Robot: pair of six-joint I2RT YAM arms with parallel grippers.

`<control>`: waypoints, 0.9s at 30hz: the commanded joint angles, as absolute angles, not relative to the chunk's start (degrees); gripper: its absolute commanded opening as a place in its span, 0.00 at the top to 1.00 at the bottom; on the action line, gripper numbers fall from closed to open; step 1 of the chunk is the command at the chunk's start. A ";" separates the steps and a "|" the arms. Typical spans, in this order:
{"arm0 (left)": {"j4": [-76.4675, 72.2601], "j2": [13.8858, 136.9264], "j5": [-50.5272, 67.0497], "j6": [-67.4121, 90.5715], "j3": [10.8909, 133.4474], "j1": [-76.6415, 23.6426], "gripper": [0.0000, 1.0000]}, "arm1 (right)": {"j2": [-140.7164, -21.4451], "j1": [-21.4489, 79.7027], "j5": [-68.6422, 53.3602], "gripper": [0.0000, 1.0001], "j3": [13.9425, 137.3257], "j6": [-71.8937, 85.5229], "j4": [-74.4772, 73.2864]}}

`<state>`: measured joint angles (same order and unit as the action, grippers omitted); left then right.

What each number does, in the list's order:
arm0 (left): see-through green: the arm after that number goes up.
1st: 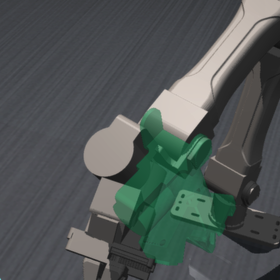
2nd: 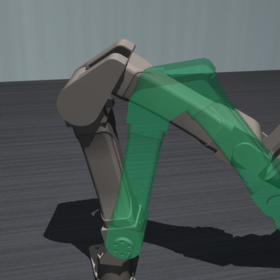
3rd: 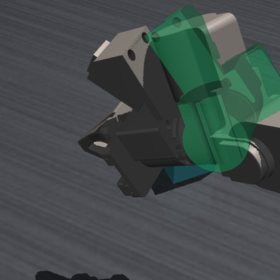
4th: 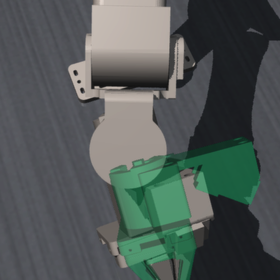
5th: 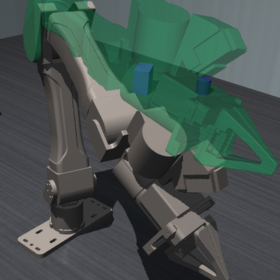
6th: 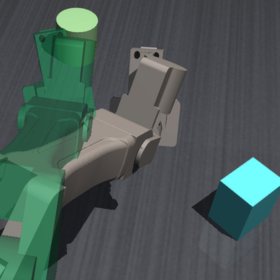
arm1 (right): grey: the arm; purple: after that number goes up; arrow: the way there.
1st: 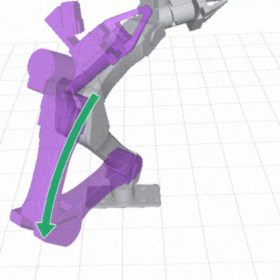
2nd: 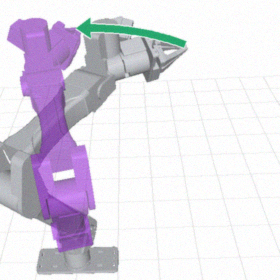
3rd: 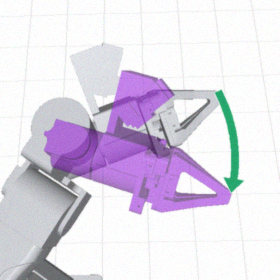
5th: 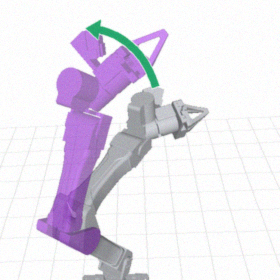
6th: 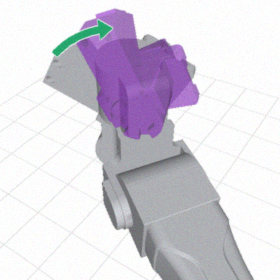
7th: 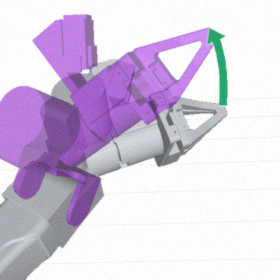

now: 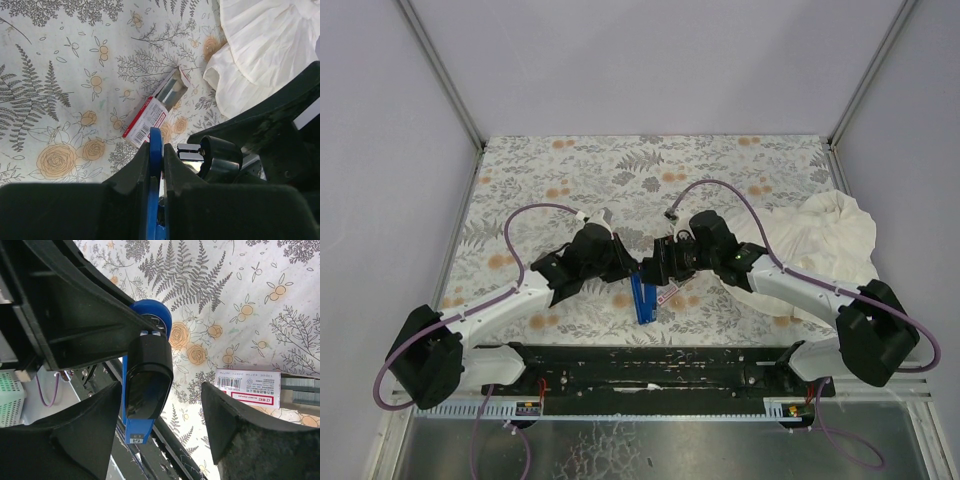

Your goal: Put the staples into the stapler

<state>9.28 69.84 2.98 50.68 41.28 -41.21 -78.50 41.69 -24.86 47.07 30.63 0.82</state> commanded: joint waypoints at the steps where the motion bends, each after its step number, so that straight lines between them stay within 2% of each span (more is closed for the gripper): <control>1: 1.65 69.74 3.42 53.56 41.28 -41.57 1.00 | -79.43 43.03 -23.81 0.32 49.87 31.15 5.11; 3: 1.22 69.62 3.37 53.86 41.07 -41.57 1.00 | -80.06 43.16 -23.62 0.43 50.21 31.48 5.39; 7: 1.69 68.71 1.55 54.80 39.84 -41.48 1.00 | -79.22 43.15 -21.85 0.71 50.27 31.66 5.53; 10: 3.08 67.92 -0.21 54.66 38.32 -40.64 1.00 | -76.12 43.15 -18.99 0.80 50.47 30.35 3.81; 15: 0.48 65.98 3.34 57.30 32.32 -35.63 1.00 | -69.38 43.10 -12.14 0.87 52.13 27.59 -1.97; 20: -1.60 63.44 5.73 59.32 27.88 -33.17 0.99 | -64.16 43.06 -9.12 0.87 53.55 28.07 -4.08; 27: -2.29 59.47 7.62 61.40 21.50 -31.23 0.83 | -57.37 43.05 -4.81 0.88 55.04 28.78 -4.42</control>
<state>-6.57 61.19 6.85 63.24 26.68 -32.73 -64.10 43.77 -12.47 49.32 29.76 -9.13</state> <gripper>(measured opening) 0.140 0.388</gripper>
